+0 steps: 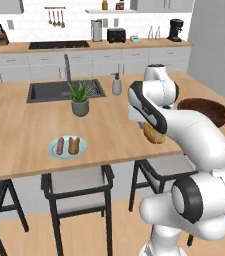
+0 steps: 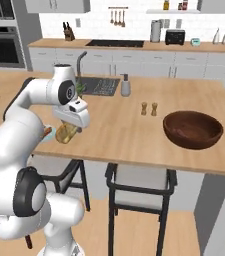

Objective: Place one bun and one sausage from the bowl on each plate.

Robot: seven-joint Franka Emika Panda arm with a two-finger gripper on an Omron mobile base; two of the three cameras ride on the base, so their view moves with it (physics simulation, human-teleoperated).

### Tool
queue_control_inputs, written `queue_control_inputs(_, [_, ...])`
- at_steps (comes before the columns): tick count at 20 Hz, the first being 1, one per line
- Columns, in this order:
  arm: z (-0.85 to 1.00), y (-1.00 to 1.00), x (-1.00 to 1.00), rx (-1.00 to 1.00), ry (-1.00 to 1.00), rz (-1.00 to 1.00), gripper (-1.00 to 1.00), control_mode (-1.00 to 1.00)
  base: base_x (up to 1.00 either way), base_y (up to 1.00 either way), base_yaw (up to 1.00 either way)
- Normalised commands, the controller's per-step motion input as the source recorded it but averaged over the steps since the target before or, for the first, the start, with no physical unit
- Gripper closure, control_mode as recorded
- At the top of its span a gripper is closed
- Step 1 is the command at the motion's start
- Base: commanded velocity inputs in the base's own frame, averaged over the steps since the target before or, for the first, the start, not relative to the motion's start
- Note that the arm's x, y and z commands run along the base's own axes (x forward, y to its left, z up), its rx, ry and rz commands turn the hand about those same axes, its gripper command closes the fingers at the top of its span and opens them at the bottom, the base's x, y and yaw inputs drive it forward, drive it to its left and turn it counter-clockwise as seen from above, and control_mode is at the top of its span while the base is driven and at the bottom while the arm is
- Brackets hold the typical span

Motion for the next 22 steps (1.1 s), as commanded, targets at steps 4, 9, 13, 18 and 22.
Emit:
queue_control_inputs(4, [0.00,0.00,0.00,0.00,0.00,0.00,1.00,1.00,0.09,1.00,0.00])
queue_control_inputs(9, [0.00,0.00,0.00,0.00,0.00,0.00,1.00,1.00,0.21,1.00,0.00])
queue_control_inputs(13, [0.00,0.00,0.00,0.00,0.00,0.00,1.00,1.00,0.26,1.00,0.00])
queue_control_inputs(18, [0.00,0.00,0.00,0.00,0.00,0.00,1.00,1.00,0.47,1.00,0.00])
queue_control_inputs(22, [0.00,0.00,0.00,0.00,0.00,0.00,1.00,1.00,0.49,0.96,0.00])
